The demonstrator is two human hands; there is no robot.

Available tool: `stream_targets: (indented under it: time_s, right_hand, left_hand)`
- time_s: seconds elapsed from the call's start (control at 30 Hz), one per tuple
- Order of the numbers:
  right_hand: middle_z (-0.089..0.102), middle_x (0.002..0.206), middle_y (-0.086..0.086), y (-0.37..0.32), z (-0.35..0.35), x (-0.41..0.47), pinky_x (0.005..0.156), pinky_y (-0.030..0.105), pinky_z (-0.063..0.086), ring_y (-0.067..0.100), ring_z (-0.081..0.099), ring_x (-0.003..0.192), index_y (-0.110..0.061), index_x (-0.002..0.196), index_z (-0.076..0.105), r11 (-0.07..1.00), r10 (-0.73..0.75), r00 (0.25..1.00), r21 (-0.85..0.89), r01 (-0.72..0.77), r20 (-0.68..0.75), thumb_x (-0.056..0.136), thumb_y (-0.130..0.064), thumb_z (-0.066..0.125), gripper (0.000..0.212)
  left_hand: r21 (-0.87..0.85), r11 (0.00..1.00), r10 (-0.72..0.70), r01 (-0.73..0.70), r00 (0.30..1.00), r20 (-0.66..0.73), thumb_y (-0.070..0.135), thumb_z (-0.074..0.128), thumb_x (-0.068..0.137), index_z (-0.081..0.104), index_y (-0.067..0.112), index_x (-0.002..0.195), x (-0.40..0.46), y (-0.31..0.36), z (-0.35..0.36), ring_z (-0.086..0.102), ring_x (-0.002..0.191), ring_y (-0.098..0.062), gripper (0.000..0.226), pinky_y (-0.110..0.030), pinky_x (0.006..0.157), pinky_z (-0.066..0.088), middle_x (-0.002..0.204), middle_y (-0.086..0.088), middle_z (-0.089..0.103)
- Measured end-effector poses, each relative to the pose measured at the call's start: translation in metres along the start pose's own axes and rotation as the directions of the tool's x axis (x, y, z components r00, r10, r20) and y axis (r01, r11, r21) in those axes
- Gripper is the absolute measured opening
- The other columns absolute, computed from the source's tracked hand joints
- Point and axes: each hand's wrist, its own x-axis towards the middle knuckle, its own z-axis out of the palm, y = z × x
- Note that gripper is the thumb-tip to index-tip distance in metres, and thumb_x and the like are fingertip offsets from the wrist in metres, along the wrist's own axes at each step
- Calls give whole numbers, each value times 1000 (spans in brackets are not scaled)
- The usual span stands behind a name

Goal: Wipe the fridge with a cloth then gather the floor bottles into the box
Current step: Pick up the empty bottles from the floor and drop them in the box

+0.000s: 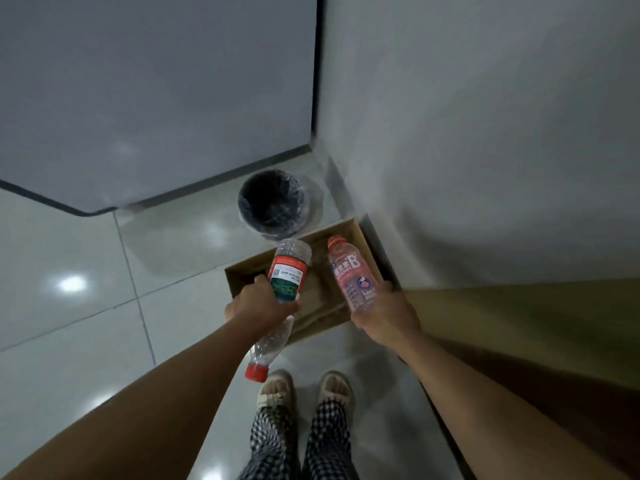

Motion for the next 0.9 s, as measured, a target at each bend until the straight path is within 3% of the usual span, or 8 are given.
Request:
stream_targets:
  time_s: [0.1,0.23,0.37,0.67,0.9]
  right_hand:
    - [60,107,5,14,32,45,48,19,27,18,49,75,-14,116,40,1000,8,1000,10,-8,5,74,-38,70,57]
    - [60,102,3,25,81,107,48,19,33,14,54,75,-12,124,43,996,22,999,87,-24,30,78,-43,69,61]
    - [58,115,8,26,125,158,73,30,51,23,61,95,-12,130,40,983,80,996,162,-86,44,79,-44,70,67]
    - [54,123,11,43,179,230,76,36,53,28,59,105,-16,131,36,995,79,993,-54,-84,-89,78,-46,71,71]
    - [49,126,11,66,190,258,76,34,48,28,55,109,-17,133,34,995,15,993,-97,-26,-114,83,-46,64,65]
  left_hand:
    - [-12,1000,-9,9,1000,5,58,69,71,42,16,124,44,-3,38,62,97,-22,73,-33,80,50,110,-4,62]
    - [44,999,-22,22,1000,5,58,69,71,41,16,126,107,-12,81,62,96,-22,75,-36,82,52,109,-4,61]
    - [125,992,-20,22,1000,-21,59,70,70,41,14,126,167,-14,116,61,97,-23,77,-33,78,47,109,-5,61]
    - [186,981,-49,51,999,-15,63,65,72,40,11,128,240,-3,189,60,104,-27,80,-35,78,43,117,-8,58]
    - [100,993,-59,58,998,6,61,60,78,41,11,131,266,19,222,57,107,-27,76,-34,77,41,117,-9,57]
